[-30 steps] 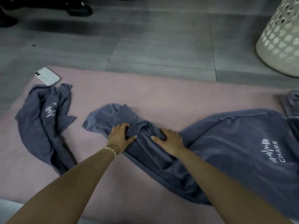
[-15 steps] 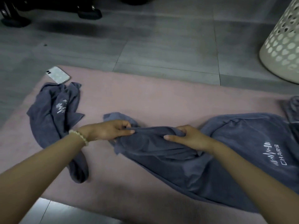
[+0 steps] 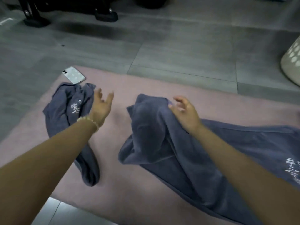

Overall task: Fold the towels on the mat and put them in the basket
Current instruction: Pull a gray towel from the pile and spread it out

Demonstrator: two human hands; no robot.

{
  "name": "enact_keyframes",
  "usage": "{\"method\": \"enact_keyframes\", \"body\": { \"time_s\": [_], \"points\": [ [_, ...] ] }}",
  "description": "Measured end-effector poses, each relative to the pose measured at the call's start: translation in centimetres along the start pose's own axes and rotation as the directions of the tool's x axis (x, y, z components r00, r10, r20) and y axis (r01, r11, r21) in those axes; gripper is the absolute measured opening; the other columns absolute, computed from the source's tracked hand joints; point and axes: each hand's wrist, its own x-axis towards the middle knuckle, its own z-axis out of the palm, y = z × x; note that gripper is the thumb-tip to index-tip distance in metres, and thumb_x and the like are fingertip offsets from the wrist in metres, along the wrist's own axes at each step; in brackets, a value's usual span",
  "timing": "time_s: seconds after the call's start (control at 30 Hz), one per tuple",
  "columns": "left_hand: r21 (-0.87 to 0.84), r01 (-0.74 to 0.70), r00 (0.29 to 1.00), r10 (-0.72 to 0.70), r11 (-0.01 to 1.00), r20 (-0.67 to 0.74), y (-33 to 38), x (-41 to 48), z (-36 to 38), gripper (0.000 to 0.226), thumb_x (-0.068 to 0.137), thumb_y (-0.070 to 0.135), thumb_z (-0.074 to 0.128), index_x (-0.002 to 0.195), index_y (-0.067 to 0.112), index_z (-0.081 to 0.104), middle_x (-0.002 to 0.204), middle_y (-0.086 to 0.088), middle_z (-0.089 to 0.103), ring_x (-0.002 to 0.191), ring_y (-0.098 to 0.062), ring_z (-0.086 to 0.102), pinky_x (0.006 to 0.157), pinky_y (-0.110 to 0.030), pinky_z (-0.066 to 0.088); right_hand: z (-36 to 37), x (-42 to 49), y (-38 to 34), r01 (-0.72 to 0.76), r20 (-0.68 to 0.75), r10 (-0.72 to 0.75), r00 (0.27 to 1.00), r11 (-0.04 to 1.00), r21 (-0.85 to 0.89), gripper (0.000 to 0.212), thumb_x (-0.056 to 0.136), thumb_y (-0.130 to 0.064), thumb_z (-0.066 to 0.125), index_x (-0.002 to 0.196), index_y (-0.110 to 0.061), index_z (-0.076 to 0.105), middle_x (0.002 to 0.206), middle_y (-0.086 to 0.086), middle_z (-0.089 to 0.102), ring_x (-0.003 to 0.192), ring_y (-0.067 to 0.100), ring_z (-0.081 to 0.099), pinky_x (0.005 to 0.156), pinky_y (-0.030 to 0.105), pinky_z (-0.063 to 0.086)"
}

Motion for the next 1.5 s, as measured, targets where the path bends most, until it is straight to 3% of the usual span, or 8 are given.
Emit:
{"method": "enact_keyframes", "body": {
  "time_s": [0.13, 0.27, 0.43, 0.73, 0.87, 0.97, 1.13, 1.5],
  "points": [
    [0.454, 0.155, 0.884, -0.328, 0.878, 0.333, -9.4, -3.6, -0.7, 0.040, 0.096, 0.038, 0.046, 0.079, 0.006, 0.060, 0.084, -0.014, 0.061, 0.079, -0.023, 0.054, 0.075, -0.036, 0.045, 3.5, -5.9, 4.7, -0.156, 0.184, 0.183, 0.966, 0.976, -0.152, 0.025, 0.085, -0.027, 0.069, 0.102, -0.011, 0.063, 0.093, 0.000, 0.065, 0.082, 0.018, 0.063, 0.071, 0.018, 0.049],
    [0.519, 0.060, 0.853, -0.314, 0.853, 0.417, -12.2, -7.6, 0.0, 0.038, 0.095, 0.039, 0.049, 0.077, 0.007, 0.058, 0.078, -0.009, 0.058, 0.073, -0.021, 0.050, 0.069, -0.031, 0.040, 5.9, -9.0, 5.9, -0.497, 0.239, 0.512, 0.825, 0.859, -0.126, 0.044, 0.083, -0.043, 0.067, 0.105, -0.006, 0.059, 0.084, 0.005, 0.063, 0.062, 0.016, 0.062, 0.050, 0.022, 0.052],
    [0.033, 0.392, 0.860, -0.379, 0.919, 0.340, -10.1, -7.9, 1.8, 0.038, 0.094, 0.039, 0.051, 0.104, 0.004, 0.064, 0.107, -0.015, 0.066, 0.103, -0.029, 0.062, 0.095, -0.036, 0.049, 9.3, -9.1, 3.8, -0.443, 0.311, 0.455, 0.835, 0.890, -0.112, 0.039, 0.081, -0.055, 0.063, 0.091, -0.018, 0.064, 0.089, -0.004, 0.065, 0.090, 0.015, 0.062, 0.088, 0.034, 0.053],
    [-0.429, 0.346, 0.937, -0.289, 0.834, 0.195, -4.8, -8.8, -5.4, 0.026, 0.089, 0.034, 0.061, 0.093, 0.009, 0.065, 0.089, -0.007, 0.071, 0.082, -0.017, 0.067, 0.076, -0.029, 0.057, 9.0, -8.3, -3.1, -0.191, 0.462, 0.110, 0.880, 0.973, 0.132, 0.036, 0.092, -0.029, 0.060, 0.074, 0.002, 0.056, 0.064, 0.006, 0.053, 0.059, 0.009, 0.050, 0.055, 0.017, 0.043],
    [0.109, 0.466, 0.827, -0.476, 0.878, 0.299, -7.7, -9.7, -11.0, 0.033, 0.090, 0.034, 0.061, 0.098, 0.002, 0.065, 0.072, -0.008, 0.068, 0.051, -0.014, 0.064, 0.046, -0.022, 0.053, 9.3, -9.4, -2.8, -0.272, 0.659, 0.333, 0.675, 0.942, -0.197, 0.028, 0.097, -0.032, 0.049, 0.080, -0.012, 0.060, 0.069, -0.001, 0.060, 0.059, 0.009, 0.054, 0.058, 0.020, 0.046],
    [0.650, 0.160, 0.783, -0.496, 0.743, 0.375, -10.7, -7.9, -12.4, 0.035, 0.094, 0.035, 0.053, 0.094, 0.002, 0.065, 0.080, -0.013, 0.070, 0.067, -0.025, 0.069, 0.055, -0.028, 0.055, 9.4, -8.4, -0.4, -0.189, 0.609, 0.446, 0.656, 0.878, -0.439, 0.028, 0.096, -0.034, 0.050, 0.093, -0.009, 0.063, 0.084, 0.004, 0.062, 0.066, 0.011, 0.052, 0.063, 0.021, 0.043],
    [0.563, -0.238, 0.936, 0.033, 0.791, 0.350, -12.5, -5.3, -9.4, 0.029, 0.091, 0.036, 0.057, 0.102, 0.009, 0.058, 0.092, -0.004, 0.062, 0.086, -0.021, 0.059, 0.075, -0.023, 0.039, 10.8, -2.6, 0.4, -0.132, 0.328, 0.232, 0.916, 0.945, -0.298, 0.023, 0.087, -0.030, 0.066, 0.102, -0.014, 0.061, 0.100, 0.004, 0.061, 0.090, 0.015, 0.055, 0.081, 0.023, 0.044],
    [0.604, -0.051, 0.896, -0.230, 0.795, 0.379, -14.5, -2.4, -6.5, 0.052, 0.086, 0.060, 0.049, 0.100, 0.012, 0.059, 0.097, -0.002, 0.064, 0.092, -0.021, 0.059, 0.080, -0.027, 0.043, 16.0, 7.3, 0.5, 0.294, 0.461, 0.156, 0.873, 0.586, -0.755, 0.057, 0.094, -0.050, 0.043, 0.144, -0.026, 0.033, 0.152, 0.005, 0.032, 0.142, 0.028, 0.017, 0.115, 0.039, 0.014]
  ]
}}
